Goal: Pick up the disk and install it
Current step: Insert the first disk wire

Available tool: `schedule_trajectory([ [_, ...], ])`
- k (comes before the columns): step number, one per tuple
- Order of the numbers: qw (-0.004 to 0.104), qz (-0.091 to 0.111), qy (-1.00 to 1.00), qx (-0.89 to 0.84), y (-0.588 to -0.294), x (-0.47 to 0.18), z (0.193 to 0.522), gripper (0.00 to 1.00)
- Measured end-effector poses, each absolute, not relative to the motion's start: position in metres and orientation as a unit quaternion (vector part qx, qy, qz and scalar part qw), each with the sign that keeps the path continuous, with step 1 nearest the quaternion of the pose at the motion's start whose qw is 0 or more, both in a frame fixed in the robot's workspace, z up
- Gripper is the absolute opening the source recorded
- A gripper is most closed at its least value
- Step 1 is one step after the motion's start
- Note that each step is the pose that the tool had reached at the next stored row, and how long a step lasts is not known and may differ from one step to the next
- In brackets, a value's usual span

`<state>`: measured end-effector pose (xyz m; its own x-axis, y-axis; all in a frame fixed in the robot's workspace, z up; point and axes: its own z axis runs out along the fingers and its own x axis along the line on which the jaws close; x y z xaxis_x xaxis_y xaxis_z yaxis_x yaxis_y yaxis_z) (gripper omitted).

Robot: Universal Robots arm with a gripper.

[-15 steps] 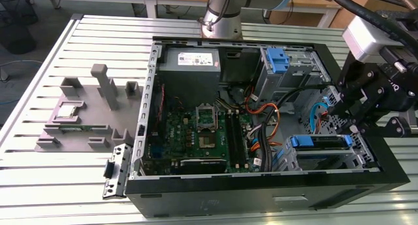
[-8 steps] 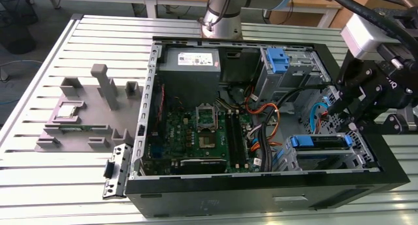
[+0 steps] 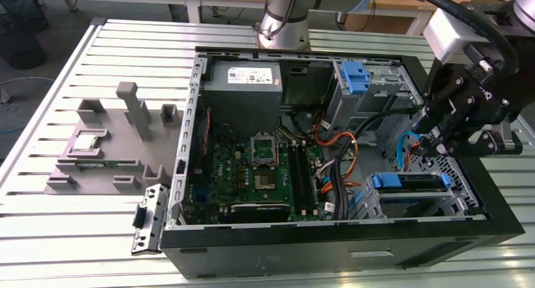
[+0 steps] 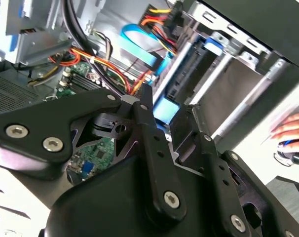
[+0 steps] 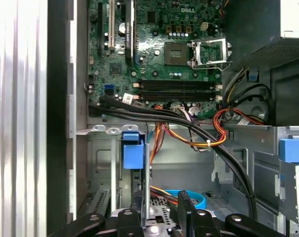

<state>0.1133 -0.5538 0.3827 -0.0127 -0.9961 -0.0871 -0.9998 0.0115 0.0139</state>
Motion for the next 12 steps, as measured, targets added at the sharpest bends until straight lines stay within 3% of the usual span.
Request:
schedule_trajectory([
  [12,0.027,0.037,0.711,-0.702,-0.5484,0.1143,0.3787,0.42],
])
